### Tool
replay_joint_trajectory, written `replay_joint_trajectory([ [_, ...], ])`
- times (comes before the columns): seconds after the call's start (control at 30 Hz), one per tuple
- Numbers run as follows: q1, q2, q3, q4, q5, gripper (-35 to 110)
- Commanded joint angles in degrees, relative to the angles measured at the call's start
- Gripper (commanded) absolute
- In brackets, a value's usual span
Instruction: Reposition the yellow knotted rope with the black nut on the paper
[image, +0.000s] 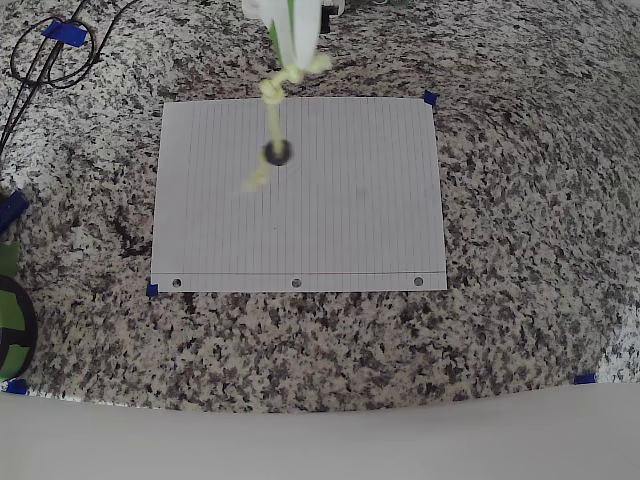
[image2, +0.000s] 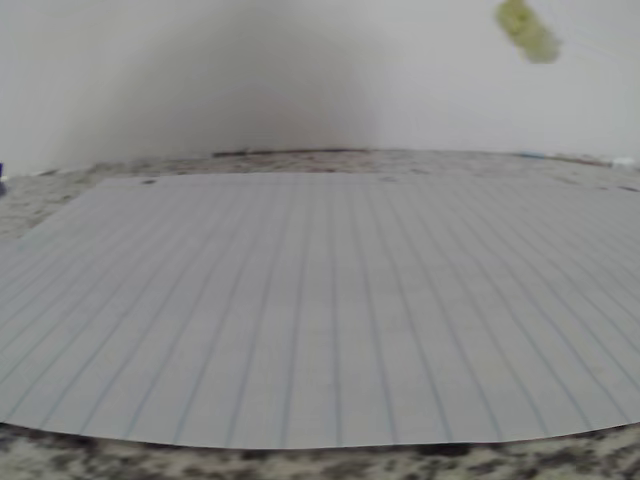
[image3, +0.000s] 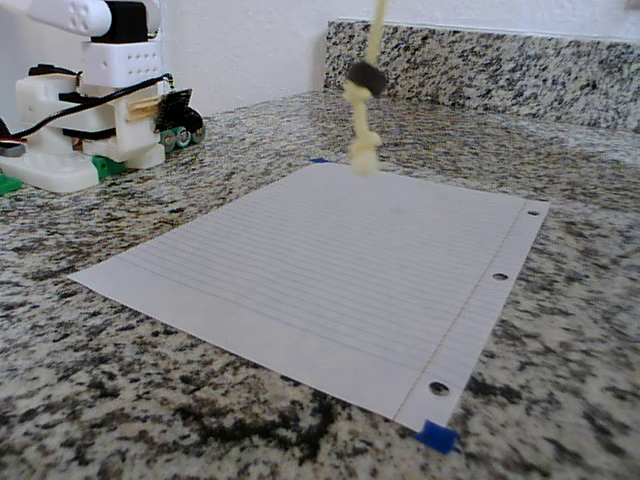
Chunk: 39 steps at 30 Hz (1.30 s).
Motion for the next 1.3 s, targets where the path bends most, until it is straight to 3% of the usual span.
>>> replay_joint_trajectory([
  [0.0,1.32,6.24,0.97,3.69,-0.18,0],
  [0.33,2.29,15.03,6.86,8.70,0.79,0],
  [0.9,27.33,18.98,13.01,16.35,0.79,0],
  [1.07,25.31,20.04,14.24,19.51,1.14,0],
  [1.27,15.73,20.04,14.41,24.52,6.59,0],
])
